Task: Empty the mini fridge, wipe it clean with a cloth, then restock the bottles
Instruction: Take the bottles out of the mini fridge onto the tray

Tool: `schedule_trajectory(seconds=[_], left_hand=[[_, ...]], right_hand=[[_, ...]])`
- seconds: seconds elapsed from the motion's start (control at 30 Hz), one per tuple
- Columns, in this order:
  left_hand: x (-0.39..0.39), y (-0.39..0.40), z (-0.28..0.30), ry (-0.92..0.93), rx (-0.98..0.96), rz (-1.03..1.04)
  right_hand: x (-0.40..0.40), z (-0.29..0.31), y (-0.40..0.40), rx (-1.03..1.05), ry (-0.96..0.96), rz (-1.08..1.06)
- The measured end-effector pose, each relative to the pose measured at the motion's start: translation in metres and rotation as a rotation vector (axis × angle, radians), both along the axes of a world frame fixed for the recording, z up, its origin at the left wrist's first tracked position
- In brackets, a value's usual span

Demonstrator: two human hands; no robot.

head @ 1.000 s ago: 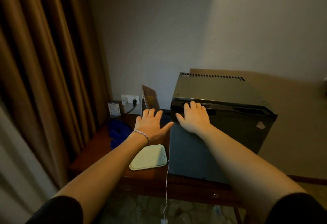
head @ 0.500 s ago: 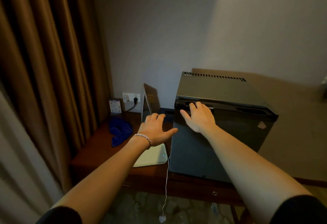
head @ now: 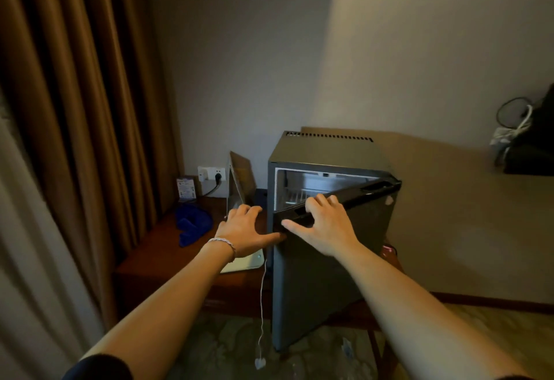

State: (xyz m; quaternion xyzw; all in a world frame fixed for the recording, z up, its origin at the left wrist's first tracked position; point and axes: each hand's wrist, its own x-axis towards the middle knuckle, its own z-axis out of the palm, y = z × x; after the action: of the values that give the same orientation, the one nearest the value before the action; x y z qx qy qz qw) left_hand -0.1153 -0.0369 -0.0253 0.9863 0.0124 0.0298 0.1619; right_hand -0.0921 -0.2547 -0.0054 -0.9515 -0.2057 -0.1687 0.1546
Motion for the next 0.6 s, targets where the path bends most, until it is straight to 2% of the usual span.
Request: schedule_trajectory(seconds=[0.2, 0.37, 0.5, 0.6], left_hand=[[-0.052, -0.061, 0.004, 0.029, 0.042, -0.16], [-0.076, -0.102, 0.002, -0.004, 0.036, -0.207], [-0.083, -0.129, -0.006, 0.006, 0.068, -0.224], [-0.084, -0.14, -0.013, 0.025, 0.09, -0.217]], right_hand=[[-0.056, 0.01, -0.048, 0.129, 0.056, -0.033], [-0.09, 0.017, -0.1, 0.304, 0.14, -0.152], [-0.112, 0.028, -0.135, 0.207, 0.191, -0.287], [-0.12, 0.024, -0.156, 0.094, 0.151, -0.386]])
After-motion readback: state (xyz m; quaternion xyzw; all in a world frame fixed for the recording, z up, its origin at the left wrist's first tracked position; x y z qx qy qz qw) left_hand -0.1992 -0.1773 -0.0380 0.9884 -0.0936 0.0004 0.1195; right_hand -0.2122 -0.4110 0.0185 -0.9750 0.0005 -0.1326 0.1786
